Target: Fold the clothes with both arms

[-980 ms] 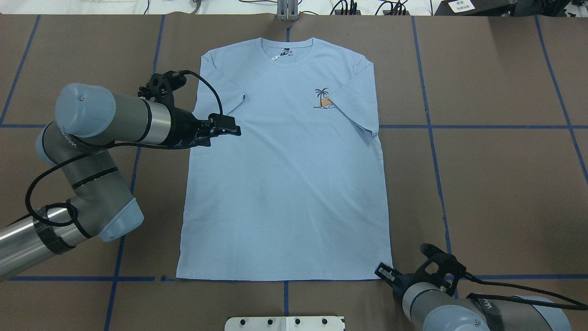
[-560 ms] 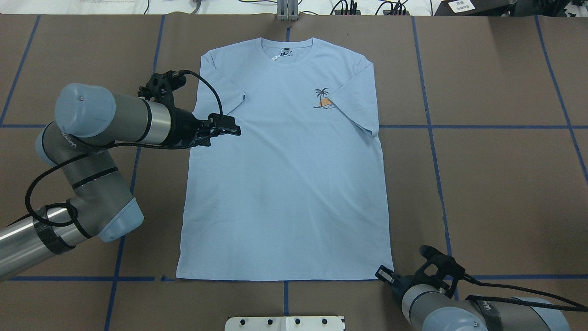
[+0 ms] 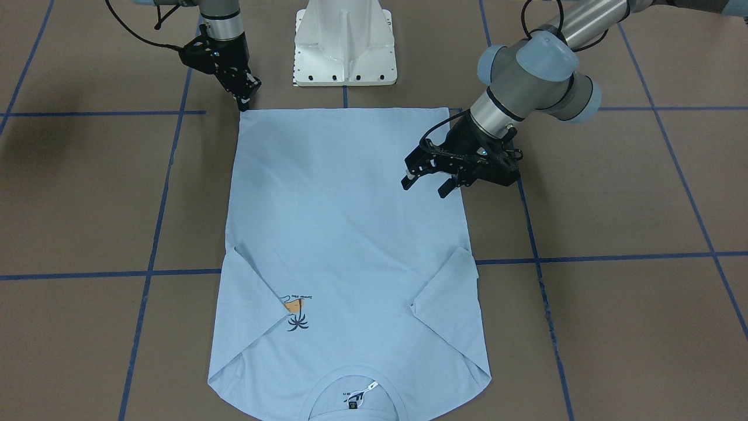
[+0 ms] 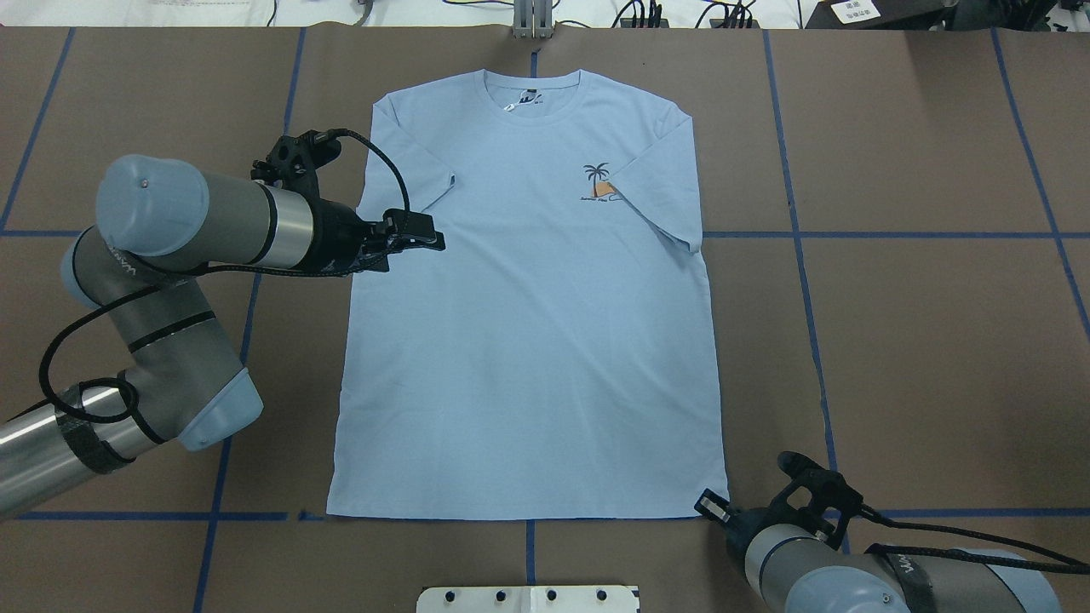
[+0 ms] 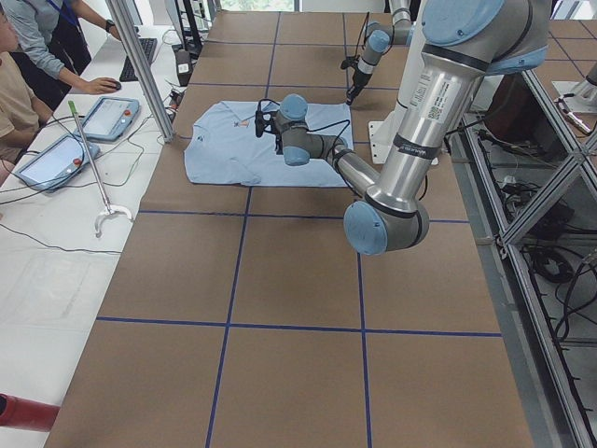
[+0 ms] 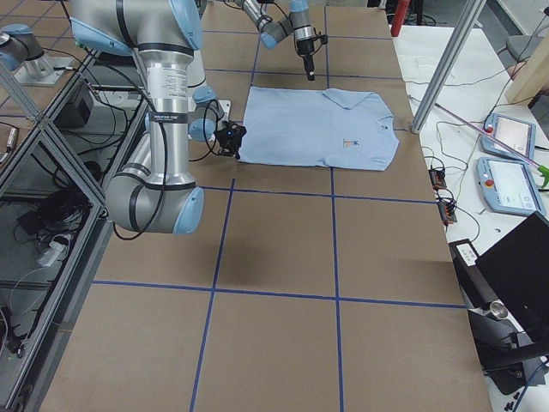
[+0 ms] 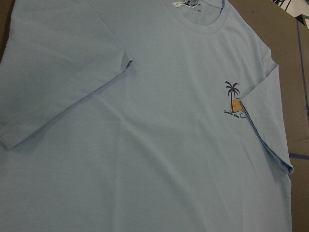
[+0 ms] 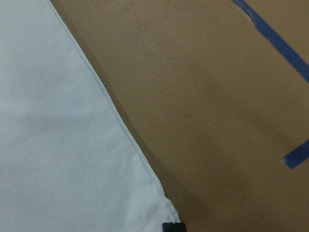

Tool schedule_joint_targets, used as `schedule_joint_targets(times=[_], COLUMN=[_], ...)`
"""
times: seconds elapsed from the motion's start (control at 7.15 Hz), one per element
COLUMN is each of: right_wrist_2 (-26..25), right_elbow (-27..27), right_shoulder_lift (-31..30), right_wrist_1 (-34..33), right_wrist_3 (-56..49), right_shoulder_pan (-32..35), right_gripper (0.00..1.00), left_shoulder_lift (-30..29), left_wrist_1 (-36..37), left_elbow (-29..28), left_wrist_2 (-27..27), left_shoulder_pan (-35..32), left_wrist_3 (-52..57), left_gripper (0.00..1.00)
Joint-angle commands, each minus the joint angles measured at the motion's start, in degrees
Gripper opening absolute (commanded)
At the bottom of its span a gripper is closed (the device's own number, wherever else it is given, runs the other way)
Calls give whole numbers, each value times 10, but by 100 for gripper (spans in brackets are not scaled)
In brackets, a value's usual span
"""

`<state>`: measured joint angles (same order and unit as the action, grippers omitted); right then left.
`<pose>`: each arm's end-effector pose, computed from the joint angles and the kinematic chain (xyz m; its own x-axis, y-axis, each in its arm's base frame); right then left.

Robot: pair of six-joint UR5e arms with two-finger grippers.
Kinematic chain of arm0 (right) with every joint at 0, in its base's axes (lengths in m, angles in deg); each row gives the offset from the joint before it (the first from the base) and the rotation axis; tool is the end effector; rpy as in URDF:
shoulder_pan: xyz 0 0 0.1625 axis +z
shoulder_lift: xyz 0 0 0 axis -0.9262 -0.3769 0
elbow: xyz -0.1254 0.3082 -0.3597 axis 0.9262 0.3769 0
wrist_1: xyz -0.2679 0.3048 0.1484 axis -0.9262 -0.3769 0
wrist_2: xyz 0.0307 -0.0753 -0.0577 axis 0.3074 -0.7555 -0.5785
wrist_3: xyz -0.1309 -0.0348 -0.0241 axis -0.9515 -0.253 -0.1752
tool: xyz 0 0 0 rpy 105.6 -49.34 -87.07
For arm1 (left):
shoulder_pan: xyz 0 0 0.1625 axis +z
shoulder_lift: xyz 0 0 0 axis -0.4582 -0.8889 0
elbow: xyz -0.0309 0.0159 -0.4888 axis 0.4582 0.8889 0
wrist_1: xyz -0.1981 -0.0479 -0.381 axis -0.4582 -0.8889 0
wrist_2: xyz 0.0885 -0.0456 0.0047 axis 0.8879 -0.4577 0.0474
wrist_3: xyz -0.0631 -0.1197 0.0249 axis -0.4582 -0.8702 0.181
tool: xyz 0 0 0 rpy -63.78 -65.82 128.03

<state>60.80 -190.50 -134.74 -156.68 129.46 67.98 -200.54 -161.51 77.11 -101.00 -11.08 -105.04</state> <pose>-0.5224 -0.1741 0.4449 0.4675 0.5617 0.6826 -0.5868 0.7747 -0.2356 0.5045 -0.5050 0.3377 0.2049 -0.0765 -0.9758 0.2847 0.9585 -0.0154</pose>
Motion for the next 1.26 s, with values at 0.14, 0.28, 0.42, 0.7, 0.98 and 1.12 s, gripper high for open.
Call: schedule_joint_targets(times=[0.14, 0.28, 0.42, 0.7, 0.98, 1.12], right_wrist_2=[11, 15, 15, 16, 17, 17], right_elbow=[-29, -37, -37, -44, -42, -41], right_shoulder_lift=[2, 0, 0, 1, 1, 1], right_wrist_1=[0, 0, 0, 0, 0, 0], right_wrist_3=[-4, -4, -4, -5, -6, -6], right_shoulder_pan=[4, 8, 15, 23, 23, 22], right_gripper=[0, 0, 0, 0, 0, 0], left_shoulder_lift=[89, 108, 111, 144, 152, 155], left_wrist_1=[163, 277, 309, 313, 314, 314], left_elbow=[162, 215, 220, 216, 200, 202], left_wrist_2=[122, 151, 155, 186, 188, 188], left_shoulder_pan=[101, 130, 169, 232, 275, 280], left_wrist_3=[-47, -48, -82, -140, -165, -166], left_gripper=[100, 99, 98, 92, 85, 83])
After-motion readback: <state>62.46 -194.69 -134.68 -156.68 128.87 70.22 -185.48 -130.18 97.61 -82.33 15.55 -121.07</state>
